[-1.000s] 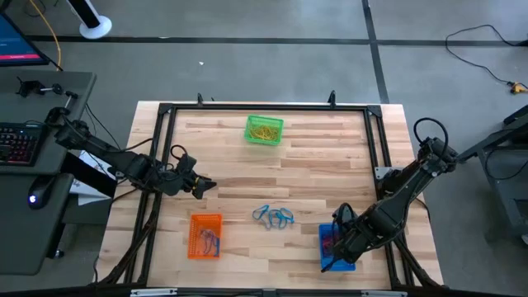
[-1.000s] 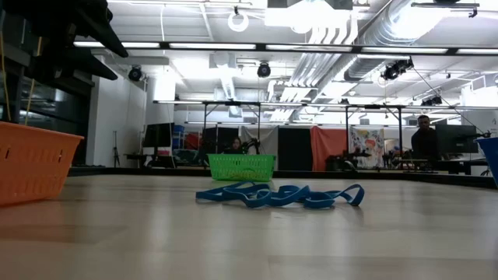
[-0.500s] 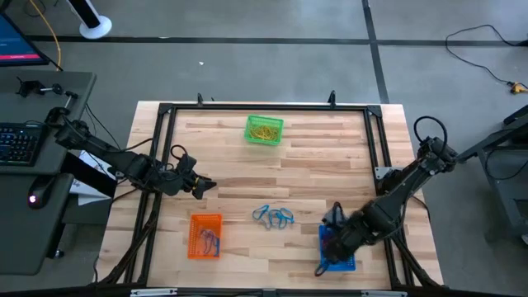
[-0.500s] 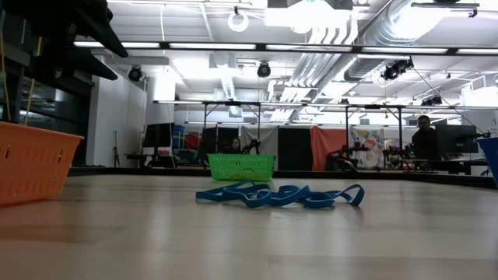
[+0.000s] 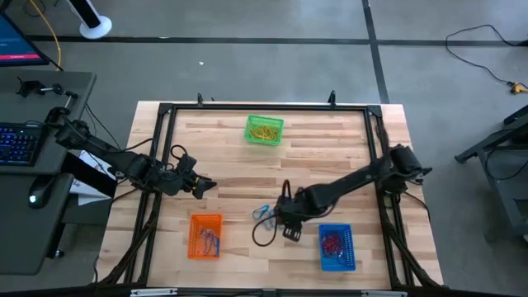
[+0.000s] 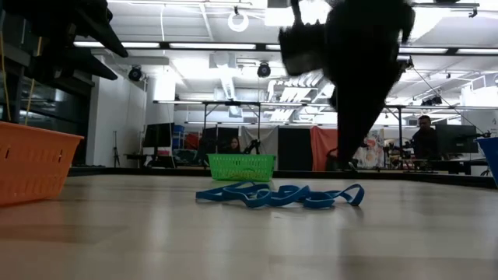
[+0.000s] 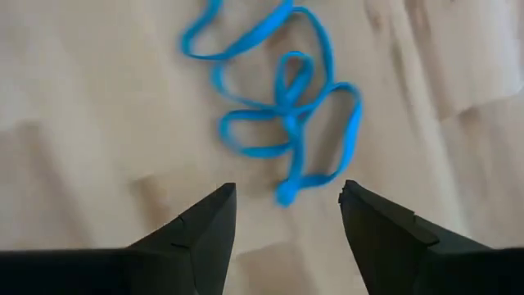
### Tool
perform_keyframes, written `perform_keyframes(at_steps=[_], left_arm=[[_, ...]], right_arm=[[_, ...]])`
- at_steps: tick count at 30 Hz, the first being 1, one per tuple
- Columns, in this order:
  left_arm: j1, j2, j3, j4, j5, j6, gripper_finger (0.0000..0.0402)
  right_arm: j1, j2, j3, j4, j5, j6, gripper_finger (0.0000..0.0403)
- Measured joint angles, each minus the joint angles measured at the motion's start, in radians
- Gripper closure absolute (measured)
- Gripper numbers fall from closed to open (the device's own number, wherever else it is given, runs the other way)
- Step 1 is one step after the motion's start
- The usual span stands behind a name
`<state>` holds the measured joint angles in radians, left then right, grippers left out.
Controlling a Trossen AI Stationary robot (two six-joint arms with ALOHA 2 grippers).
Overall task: Sort rubber bands into baskets
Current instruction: Put the blue rubber band into the orange bin
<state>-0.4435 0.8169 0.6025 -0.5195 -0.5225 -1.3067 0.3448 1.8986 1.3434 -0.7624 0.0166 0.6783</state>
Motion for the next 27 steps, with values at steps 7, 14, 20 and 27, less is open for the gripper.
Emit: perform_keyframes(at_steps=[7,14,20,27], left_arm=[[0.0,0.0,0.0,0.0,0.0,-0.007,0.0227],[0.0,0.0,0.0,0.001,-0.001,-0.008,0.0227],[0.0,0.0,0.0,0.0,-0.001,-0.008,0.0227],[0.0,0.0,0.0,0.001,-0.003,0.02,0.0227]], right_arm=[[-0.004,0.081,0.0,0.001,0.084,-0.166,0.0197],[0.016,0.118,0.001,0.021,0.064,-0.258,0.0205],[0.024,0.13,0.005,0.026,0.057,-0.202,0.0311],[0.023,0.069,0.082,-0.191,0.095,-0.224,0.0395]])
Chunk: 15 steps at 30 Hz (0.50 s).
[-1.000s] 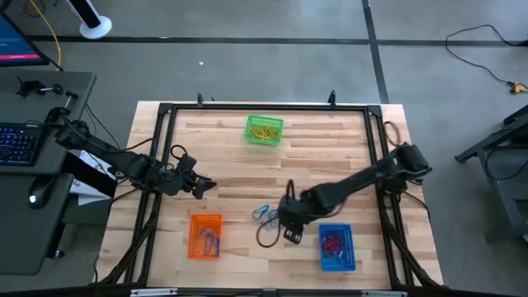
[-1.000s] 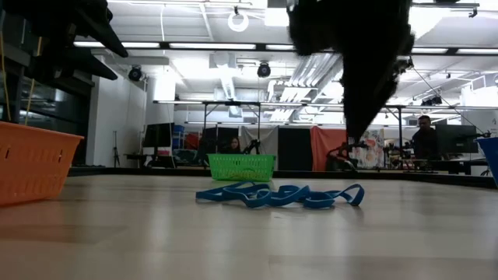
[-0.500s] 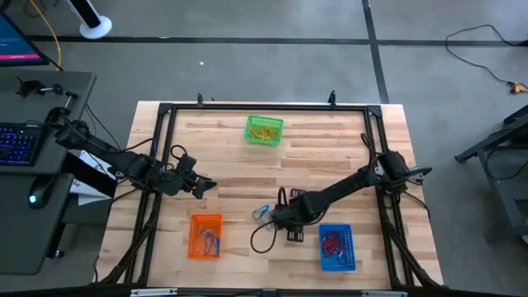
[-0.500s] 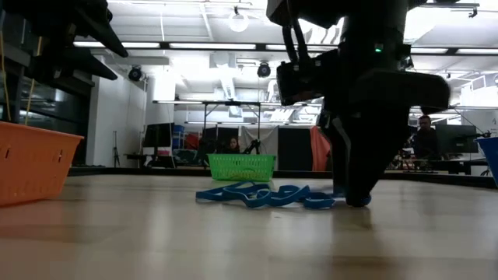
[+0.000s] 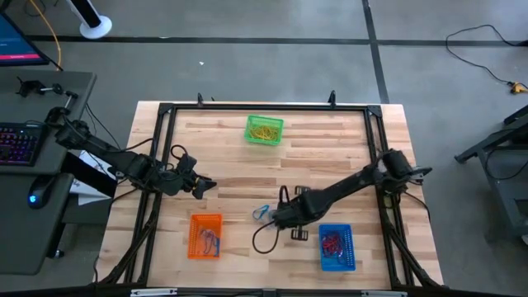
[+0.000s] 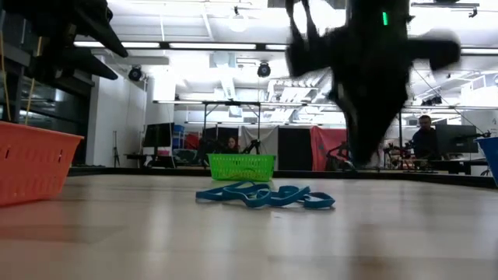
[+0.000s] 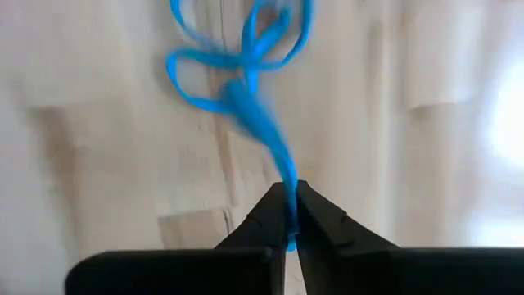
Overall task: Sort rubber bands into baskets
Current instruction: Put the blue rubber band into the orange bin
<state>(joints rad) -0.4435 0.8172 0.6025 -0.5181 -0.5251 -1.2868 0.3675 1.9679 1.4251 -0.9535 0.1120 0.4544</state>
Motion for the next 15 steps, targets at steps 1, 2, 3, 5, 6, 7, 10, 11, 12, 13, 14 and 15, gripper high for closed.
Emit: perform_keyframes(at_steps=[1,2,3,5,6,7,10,11,12,13,14,15], left_arm=[[0.0,0.0,0.0,-0.002,-0.001,0.003,0.0227],[0.0,0.0,0.0,0.0,-0.001,0.004,0.0227],[0.0,0.0,0.0,-0.002,-0.002,0.004,0.0227],[0.0,0.0,0.0,-0.001,-0.01,0.005,0.0227],[0.0,0.0,0.0,-0.002,-0.017,0.005,0.0227],[0.0,0.0,0.0,0.0,-0.026,0.005,0.0227],[0.0,0.0,0.0,0.0,-0.043,0.006,0.0227],[0.0,0.0,0.0,-0.001,-0.043,0.005,0.0227],[0.0,0.0,0.0,-0.001,-0.043,0.002,0.0227],[0.0,0.0,0.0,0.0,-0.043,0.001,0.0227],[0.0,0.0,0.0,0.0,-0.043,0.001,0.0227],[0.0,0.0,0.0,0.001,-0.043,0.0,0.0227]], right_arm=[[-0.002,-0.022,0.016,-0.029,0.012,-0.014,0.0398],[-0.005,-0.041,0.031,-0.052,0.023,-0.029,0.0399],[-0.01,-0.055,0.046,-0.067,0.029,-0.042,0.0398],[-0.021,-0.072,0.081,-0.034,0.027,-0.075,0.04],[-0.027,-0.075,0.104,-0.007,0.025,-0.094,0.0401],[-0.032,-0.076,0.126,0.019,0.023,-0.114,0.0401],[-0.046,-0.059,0.169,0.19,-0.031,-0.194,0.0402],[-0.047,-0.045,0.174,0.259,-0.05,-0.219,0.0402],[-0.048,-0.028,0.178,0.326,-0.065,-0.239,0.0402],[-0.047,-0.008,0.182,0.391,-0.072,-0.257,0.0402],[-0.047,0.013,0.187,0.459,-0.076,-0.278,0.0402],[-0.047,0.035,0.196,0.521,-0.081,-0.296,0.0402]])
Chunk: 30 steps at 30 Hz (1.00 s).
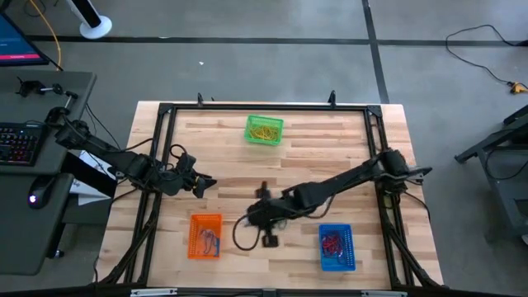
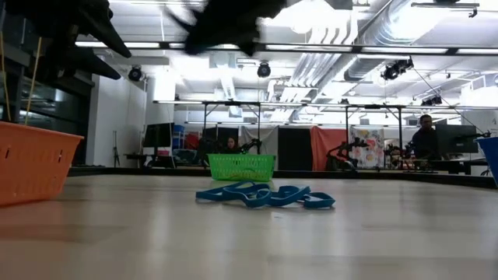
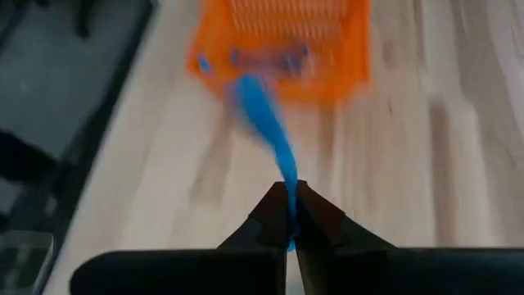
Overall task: Sort rubber bands into baskets
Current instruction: Put the blue rubber band into the orange bin
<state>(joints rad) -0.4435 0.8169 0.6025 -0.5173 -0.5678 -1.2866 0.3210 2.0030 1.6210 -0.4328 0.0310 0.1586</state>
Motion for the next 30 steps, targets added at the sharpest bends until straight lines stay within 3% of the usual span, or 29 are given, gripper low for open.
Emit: perform_keyframes(at_steps=[8,17,23,26,30], left_arm=[[0.0,0.0,0.0,0.006,0.0,-0.007,0.0227],[0.0,0.0,0.0,0.005,0.0,0.0,0.0227],[0.0,0.0,0.0,-0.003,0.0,0.005,0.0227],[0.0,0.0,0.0,-0.007,0.0,0.005,0.0227],[0.0,0.0,0.0,-0.009,0.0,0.007,0.0227]], right_arm=[[-0.001,0.232,0.151,0.282,-0.018,-0.01,0.0402],[0.0,0.484,0.465,0.285,-0.032,0.003,0.0403],[-0.002,0.531,0.532,0.284,-0.005,0.117,0.0398],[-0.007,0.532,0.533,0.269,-0.04,0.136,0.0365],[-0.009,0.532,0.533,0.257,-0.066,0.132,0.0283]])
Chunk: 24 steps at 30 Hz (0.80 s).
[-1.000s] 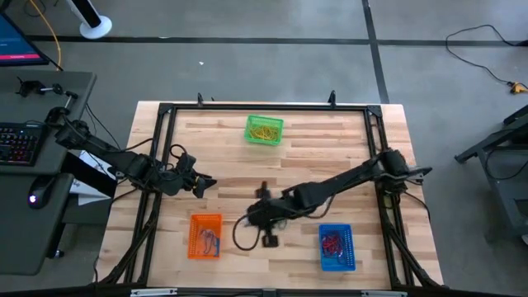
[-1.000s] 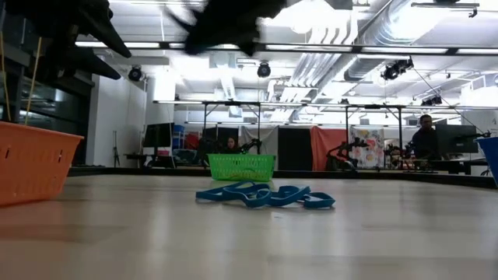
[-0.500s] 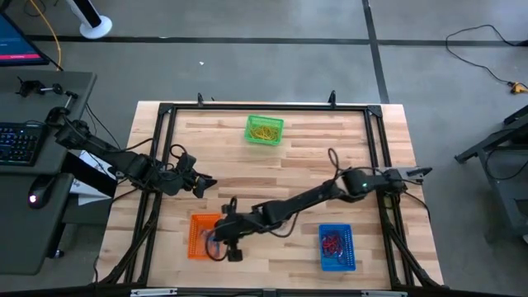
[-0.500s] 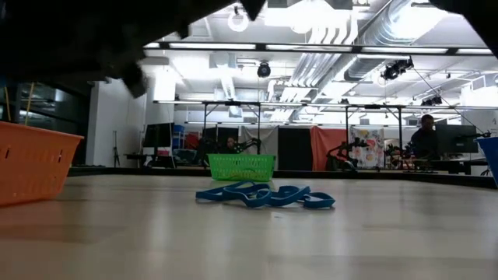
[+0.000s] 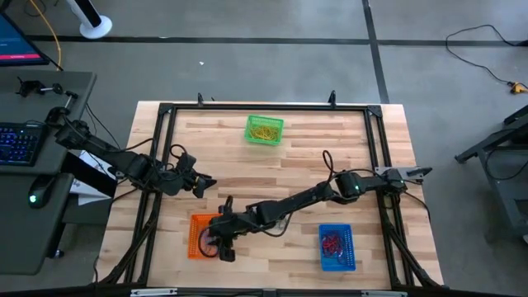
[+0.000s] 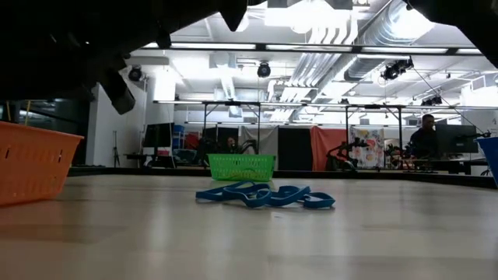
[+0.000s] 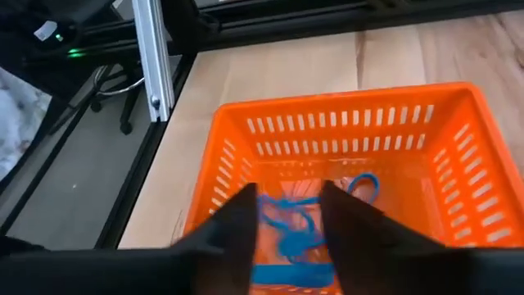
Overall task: Sort rubber bands into baskets
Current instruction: Put the blue rubber band into the orange bin
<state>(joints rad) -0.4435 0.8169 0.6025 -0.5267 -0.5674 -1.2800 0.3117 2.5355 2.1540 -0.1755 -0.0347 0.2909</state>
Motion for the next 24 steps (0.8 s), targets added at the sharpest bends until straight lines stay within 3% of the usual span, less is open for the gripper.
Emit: perform_keyframes(at_steps=[5,8,12,18,21,24], left_arm=[[0.0,0.0,0.0,-0.002,0.0,0.001,0.0227],[0.0,0.0,0.0,-0.003,0.0,0.019,0.0227],[0.0,0.0,0.0,-0.012,0.0,0.026,0.0227],[0.0,0.0,0.0,-0.046,0.0,0.025,0.0227],[0.0,0.0,0.0,-0.062,0.0,0.021,0.0227],[0.0,0.0,0.0,-0.061,0.0,0.021,0.0227]], right_arm=[[-0.008,-0.011,0.0,-0.01,-0.002,-0.013,0.0174],[-0.028,-0.043,0.0,-0.069,-0.033,-0.009,0.0138],[-0.063,-0.126,0.0,-0.283,-0.073,-0.055,0.0127],[-0.075,-0.253,-0.051,-0.766,-0.08,-0.251,0.0136],[-0.08,-0.341,-0.214,-0.804,-0.091,-0.281,0.0137],[-0.102,-0.458,-0.443,-0.684,-0.082,-0.256,0.0138]])
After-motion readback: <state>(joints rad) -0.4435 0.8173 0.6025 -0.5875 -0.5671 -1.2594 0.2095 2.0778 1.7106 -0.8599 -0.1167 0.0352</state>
